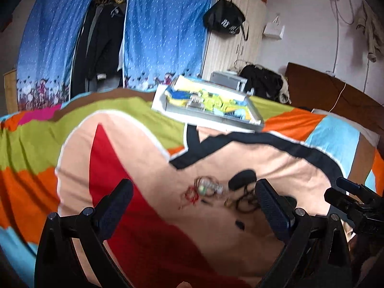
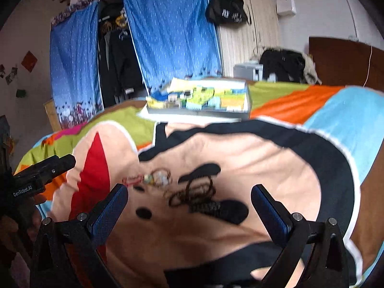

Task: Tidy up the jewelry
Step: 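Move both tools from the tray back over the remaining jewelry, then grasp the red bead bracelet with the left tool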

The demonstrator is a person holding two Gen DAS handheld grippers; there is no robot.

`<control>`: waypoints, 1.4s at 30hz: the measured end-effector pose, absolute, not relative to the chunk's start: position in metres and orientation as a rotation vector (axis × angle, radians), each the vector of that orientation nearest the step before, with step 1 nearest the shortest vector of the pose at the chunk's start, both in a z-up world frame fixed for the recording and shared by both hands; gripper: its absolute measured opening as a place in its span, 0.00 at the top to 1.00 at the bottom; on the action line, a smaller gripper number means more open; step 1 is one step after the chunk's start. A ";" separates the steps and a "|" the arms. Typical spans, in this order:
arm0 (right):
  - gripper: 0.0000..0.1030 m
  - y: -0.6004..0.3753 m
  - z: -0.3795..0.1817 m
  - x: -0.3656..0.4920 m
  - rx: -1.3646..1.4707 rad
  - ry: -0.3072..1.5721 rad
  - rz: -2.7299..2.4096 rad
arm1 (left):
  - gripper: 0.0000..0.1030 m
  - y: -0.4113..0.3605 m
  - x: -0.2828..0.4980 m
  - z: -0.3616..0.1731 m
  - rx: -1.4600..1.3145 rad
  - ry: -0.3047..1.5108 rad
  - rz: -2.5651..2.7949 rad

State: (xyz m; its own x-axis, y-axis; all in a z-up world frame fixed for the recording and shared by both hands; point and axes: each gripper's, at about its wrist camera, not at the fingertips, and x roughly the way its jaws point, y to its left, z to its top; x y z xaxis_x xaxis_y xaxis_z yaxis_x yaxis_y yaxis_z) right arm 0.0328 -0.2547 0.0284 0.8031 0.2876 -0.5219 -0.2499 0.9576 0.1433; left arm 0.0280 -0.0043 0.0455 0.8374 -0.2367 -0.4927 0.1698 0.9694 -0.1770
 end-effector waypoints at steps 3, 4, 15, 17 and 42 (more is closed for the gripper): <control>0.00 -0.256 0.017 0.033 0.089 0.603 0.289 | 0.04 -0.006 0.025 0.033 -0.123 0.575 -0.217; 0.00 -0.256 0.014 0.033 0.096 0.614 0.288 | 0.04 -0.008 0.025 0.029 -0.114 0.586 -0.221; 0.00 -0.258 -0.005 0.036 0.121 0.667 0.277 | 0.04 -0.023 0.032 0.004 -0.035 0.658 -0.237; 0.00 -0.259 -0.008 0.039 0.127 0.676 0.275 | 0.04 -0.023 0.035 0.001 -0.031 0.667 -0.234; 0.00 -0.259 -0.035 0.072 0.106 0.733 0.285 | 0.04 -0.021 0.088 -0.025 -0.027 0.765 -0.246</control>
